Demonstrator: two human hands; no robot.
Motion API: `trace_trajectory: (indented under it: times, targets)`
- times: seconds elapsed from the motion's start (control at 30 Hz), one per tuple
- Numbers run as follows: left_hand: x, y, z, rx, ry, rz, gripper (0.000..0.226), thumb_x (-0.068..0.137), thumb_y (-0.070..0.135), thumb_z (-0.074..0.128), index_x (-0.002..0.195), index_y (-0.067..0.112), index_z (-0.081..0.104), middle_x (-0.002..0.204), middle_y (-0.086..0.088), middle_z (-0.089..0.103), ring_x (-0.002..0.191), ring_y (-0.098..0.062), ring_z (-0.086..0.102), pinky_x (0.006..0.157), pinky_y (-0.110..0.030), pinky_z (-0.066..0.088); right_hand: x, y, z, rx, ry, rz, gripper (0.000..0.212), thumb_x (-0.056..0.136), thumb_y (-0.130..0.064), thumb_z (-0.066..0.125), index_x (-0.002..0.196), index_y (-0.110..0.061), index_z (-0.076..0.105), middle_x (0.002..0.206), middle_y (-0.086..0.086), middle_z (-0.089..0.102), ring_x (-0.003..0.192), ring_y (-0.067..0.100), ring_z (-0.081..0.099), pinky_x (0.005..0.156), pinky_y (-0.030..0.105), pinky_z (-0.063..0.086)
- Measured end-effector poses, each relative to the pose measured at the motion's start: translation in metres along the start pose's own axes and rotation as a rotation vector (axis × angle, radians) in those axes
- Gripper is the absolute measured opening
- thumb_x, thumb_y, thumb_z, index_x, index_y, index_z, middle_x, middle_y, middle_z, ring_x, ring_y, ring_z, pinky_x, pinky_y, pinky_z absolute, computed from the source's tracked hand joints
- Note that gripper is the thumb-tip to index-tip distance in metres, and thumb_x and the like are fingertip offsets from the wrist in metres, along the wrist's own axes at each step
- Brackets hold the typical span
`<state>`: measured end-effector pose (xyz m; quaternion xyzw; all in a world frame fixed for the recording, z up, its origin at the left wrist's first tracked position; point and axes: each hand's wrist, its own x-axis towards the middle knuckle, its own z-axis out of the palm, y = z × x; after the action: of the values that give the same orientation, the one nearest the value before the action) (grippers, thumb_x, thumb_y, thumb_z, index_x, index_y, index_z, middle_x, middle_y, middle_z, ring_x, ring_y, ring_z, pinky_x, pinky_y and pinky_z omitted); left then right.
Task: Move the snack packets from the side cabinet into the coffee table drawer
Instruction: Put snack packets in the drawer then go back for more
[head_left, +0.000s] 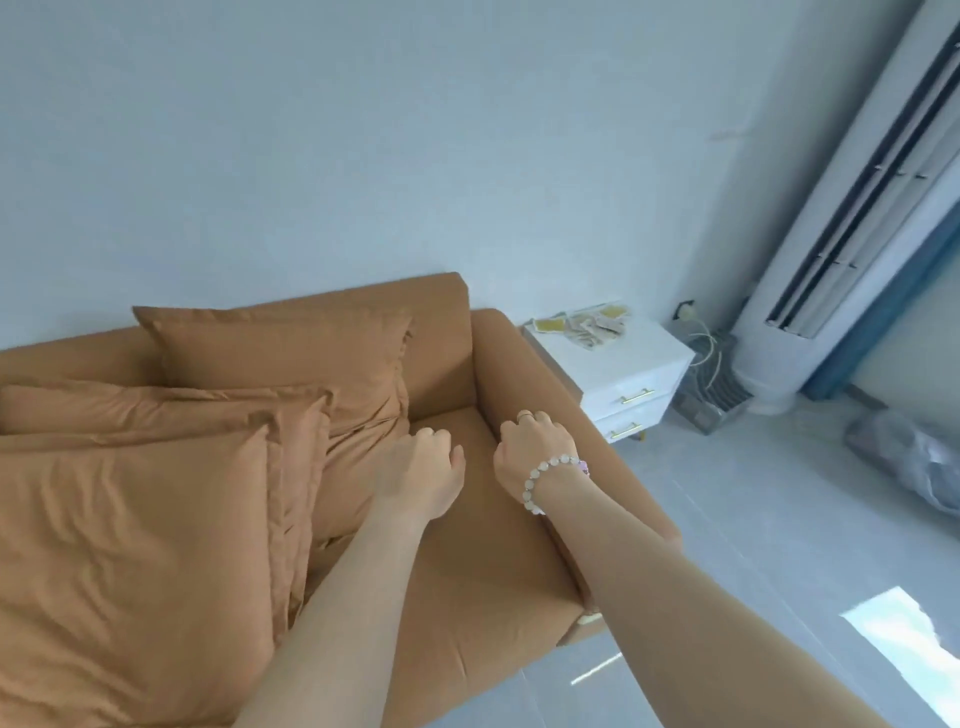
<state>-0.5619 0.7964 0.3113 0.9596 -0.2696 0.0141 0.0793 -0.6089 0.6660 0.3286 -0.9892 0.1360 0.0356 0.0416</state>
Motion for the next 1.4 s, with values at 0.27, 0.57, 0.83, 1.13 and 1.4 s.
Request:
trace_trajectory:
  times: [0.27, 0.57, 0.83, 1.13, 1.4]
  targets:
    - [0.098, 0.100, 0.005, -0.057, -0.037, 0.418, 0.038, 0.100, 0.031, 0.028, 0.092, 0.012, 0.060, 0.095, -0.004, 0.064, 0.089, -0.025, 0.060, 0.066, -0.030, 0.035, 0.009, 0.093, -0.024, 0.022, 0.077, 0.346, 0.034, 0.096, -0.018, 0.033, 0.117, -0.006, 0.057, 0.122, 0.010, 0.053, 0.116, 0.025, 0.045, 0.093, 0.032, 0.036]
    - [0.115, 0.235, 0.046, -0.025, -0.160, 0.770, 0.039, 0.099, 0.025, 0.028, 0.106, 0.008, 0.063, 0.111, -0.010, 0.063, 0.106, -0.029, 0.055, 0.089, -0.035, 0.038, -0.054, 0.190, -0.013, 0.021, 0.070, 0.771, 0.036, 0.099, -0.024, 0.033, 0.121, -0.008, 0.055, 0.126, 0.010, 0.053, 0.120, 0.024, 0.046, 0.096, 0.032, 0.036]
    - [0.120, 0.327, 0.071, 0.090, -0.215, 0.924, 0.032, 0.096, 0.024, 0.034, 0.112, 0.010, 0.058, 0.116, -0.010, 0.062, 0.108, -0.030, 0.056, 0.085, -0.033, 0.041, -0.089, 0.260, -0.002, 0.074, 0.091, 0.972, 0.036, 0.098, -0.024, 0.033, 0.120, -0.007, 0.057, 0.125, 0.010, 0.054, 0.119, 0.024, 0.046, 0.097, 0.035, 0.035]
    - [0.153, 0.456, 0.102, 0.083, -0.235, 0.849, 0.035, 0.097, 0.026, 0.030, 0.112, 0.011, 0.058, 0.117, -0.010, 0.062, 0.108, -0.029, 0.055, 0.085, -0.034, 0.042, -0.083, 0.405, -0.011, 0.083, 0.123, 0.904, 0.033, 0.097, -0.023, 0.034, 0.115, -0.008, 0.059, 0.119, 0.009, 0.057, 0.115, 0.025, 0.048, 0.092, 0.034, 0.037]
    - [0.204, 0.537, 0.123, 0.056, -0.215, 0.637, 0.039, 0.100, 0.029, 0.025, 0.105, 0.012, 0.060, 0.109, -0.007, 0.062, 0.102, -0.026, 0.055, 0.080, -0.032, 0.042, -0.059, 0.536, -0.022, 0.082, 0.102, 0.741, 0.032, 0.098, -0.022, 0.033, 0.112, -0.008, 0.059, 0.117, 0.009, 0.057, 0.113, 0.024, 0.049, 0.092, 0.034, 0.038]
